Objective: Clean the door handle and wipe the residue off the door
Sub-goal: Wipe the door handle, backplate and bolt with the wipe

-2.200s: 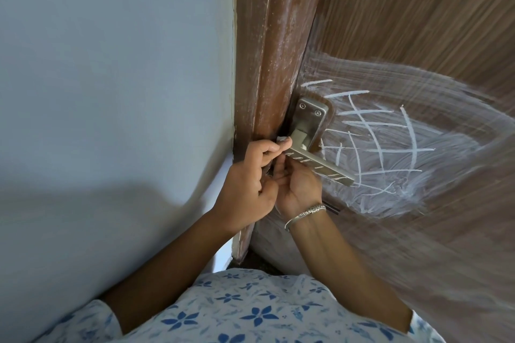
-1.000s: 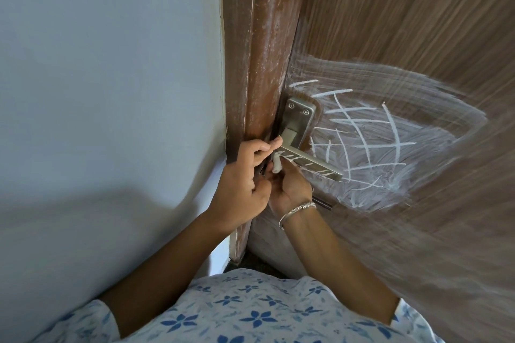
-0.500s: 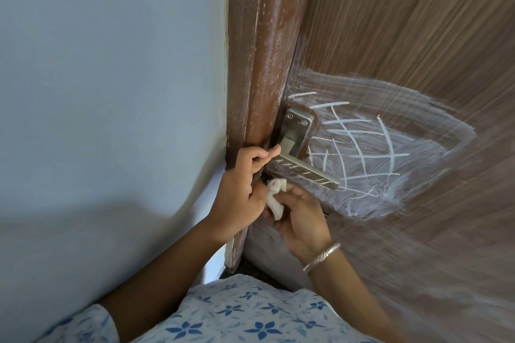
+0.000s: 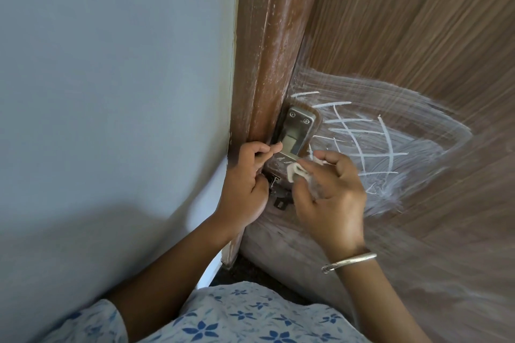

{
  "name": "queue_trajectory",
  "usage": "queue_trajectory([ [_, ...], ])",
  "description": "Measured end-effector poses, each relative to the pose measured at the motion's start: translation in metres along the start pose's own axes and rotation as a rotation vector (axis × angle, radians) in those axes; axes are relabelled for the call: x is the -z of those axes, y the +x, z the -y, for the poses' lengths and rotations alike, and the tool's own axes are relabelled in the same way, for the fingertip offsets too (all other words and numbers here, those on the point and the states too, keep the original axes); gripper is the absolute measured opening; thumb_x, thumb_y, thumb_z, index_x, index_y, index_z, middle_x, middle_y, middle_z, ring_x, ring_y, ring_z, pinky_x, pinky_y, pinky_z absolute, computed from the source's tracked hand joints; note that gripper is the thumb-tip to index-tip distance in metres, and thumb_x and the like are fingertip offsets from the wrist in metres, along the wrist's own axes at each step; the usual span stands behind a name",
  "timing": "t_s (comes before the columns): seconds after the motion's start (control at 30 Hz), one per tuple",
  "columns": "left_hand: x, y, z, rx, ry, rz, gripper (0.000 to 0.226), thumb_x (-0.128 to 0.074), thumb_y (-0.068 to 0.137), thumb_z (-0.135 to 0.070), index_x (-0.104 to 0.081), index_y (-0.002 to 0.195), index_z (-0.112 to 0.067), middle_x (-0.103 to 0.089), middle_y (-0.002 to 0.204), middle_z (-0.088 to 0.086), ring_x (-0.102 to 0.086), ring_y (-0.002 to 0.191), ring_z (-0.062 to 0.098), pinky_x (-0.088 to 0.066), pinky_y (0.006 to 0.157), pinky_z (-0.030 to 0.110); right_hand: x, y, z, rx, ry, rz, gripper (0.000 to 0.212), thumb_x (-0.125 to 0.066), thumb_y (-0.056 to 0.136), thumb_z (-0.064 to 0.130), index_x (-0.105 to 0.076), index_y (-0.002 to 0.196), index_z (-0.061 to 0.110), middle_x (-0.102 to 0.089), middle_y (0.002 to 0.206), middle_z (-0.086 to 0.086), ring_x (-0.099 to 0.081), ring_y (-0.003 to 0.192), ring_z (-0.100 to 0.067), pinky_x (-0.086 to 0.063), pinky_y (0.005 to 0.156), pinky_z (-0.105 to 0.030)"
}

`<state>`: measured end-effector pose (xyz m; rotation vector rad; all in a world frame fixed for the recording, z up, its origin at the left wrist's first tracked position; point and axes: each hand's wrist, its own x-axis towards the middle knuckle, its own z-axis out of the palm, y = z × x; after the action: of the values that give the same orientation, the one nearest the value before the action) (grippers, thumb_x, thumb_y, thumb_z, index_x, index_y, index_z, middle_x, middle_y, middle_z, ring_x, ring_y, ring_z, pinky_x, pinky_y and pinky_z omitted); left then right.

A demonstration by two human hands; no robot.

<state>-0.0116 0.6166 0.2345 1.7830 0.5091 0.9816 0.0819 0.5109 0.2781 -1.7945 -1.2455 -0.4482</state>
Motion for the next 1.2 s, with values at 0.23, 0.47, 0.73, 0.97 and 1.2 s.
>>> queue_trajectory([
  [0.23, -0.002, -0.002, 0.005, 0.007, -0.143, 0.011, 0.056, -0.045, 0.078, 0.009, -0.04, 0.113, -0.034, -0.057, 0.129, -0.013, -0.052, 0.123, 0.007, -0.044, 0.092, 0.013, -0.023, 0.002, -0.003, 0.363, -0.259, 0.102, 0.014, -0.056, 0.084, 0.0, -0.071, 0.082, 0.002, -0.068, 0.088, -0.015, -0.066, 0.08, -0.03, -0.055, 0.072, -0.035],
  [0.47, -0.003, -0.003, 0.009, -0.069, -0.031, -0.03, 0.051, -0.056, 0.082, 0.013, -0.039, 0.119, -0.018, -0.057, 0.129, -0.01, -0.056, 0.118, 0.007, -0.048, 0.091, 0.02, -0.045, 0.017, 0.001, 0.453, -0.356, 0.026, 0.021, -0.055, 0.081, -0.009, -0.06, 0.067, 0.007, -0.052, 0.057, -0.005, -0.05, 0.054, -0.023, -0.045, 0.047, -0.033],
  [0.73, -0.002, -0.007, 0.008, -0.11, 0.077, 0.028, 0.057, -0.054, 0.081, 0.006, -0.035, 0.128, -0.021, -0.054, 0.132, 0.008, -0.055, 0.119, 0.018, -0.048, 0.095, 0.027, -0.042, 0.019, 0.004, 0.377, -0.428, -0.006, 0.019, -0.06, 0.077, -0.009, -0.06, 0.068, 0.007, -0.051, 0.054, -0.005, -0.05, 0.051, -0.023, -0.042, 0.041, -0.032],
  [0.97, 0.0, -0.005, 0.004, -0.143, 0.114, 0.058, 0.062, -0.059, 0.083, 0.001, -0.031, 0.133, -0.025, -0.051, 0.13, -0.008, -0.057, 0.113, 0.011, -0.049, 0.091, 0.02, -0.039, 0.02, 0.013, 0.374, -0.458, 0.023, 0.02, -0.061, 0.072, -0.008, -0.064, 0.068, 0.011, -0.052, 0.056, -0.006, -0.052, 0.053, -0.024, -0.04, 0.041, -0.029],
  [1.2, 0.0, -0.005, 0.008, -0.155, 0.132, 0.08, 0.07, -0.059, 0.085, 0.001, -0.026, 0.139, -0.028, -0.04, 0.134, -0.018, -0.045, 0.12, -0.006, -0.04, 0.095, 0.009, -0.041, 0.021, 0.015, 0.38, -0.45, 0.065, 0.018, -0.057, 0.074, -0.006, -0.063, 0.067, 0.009, -0.055, 0.062, -0.008, -0.052, 0.055, -0.024, -0.041, 0.043, -0.029],
])
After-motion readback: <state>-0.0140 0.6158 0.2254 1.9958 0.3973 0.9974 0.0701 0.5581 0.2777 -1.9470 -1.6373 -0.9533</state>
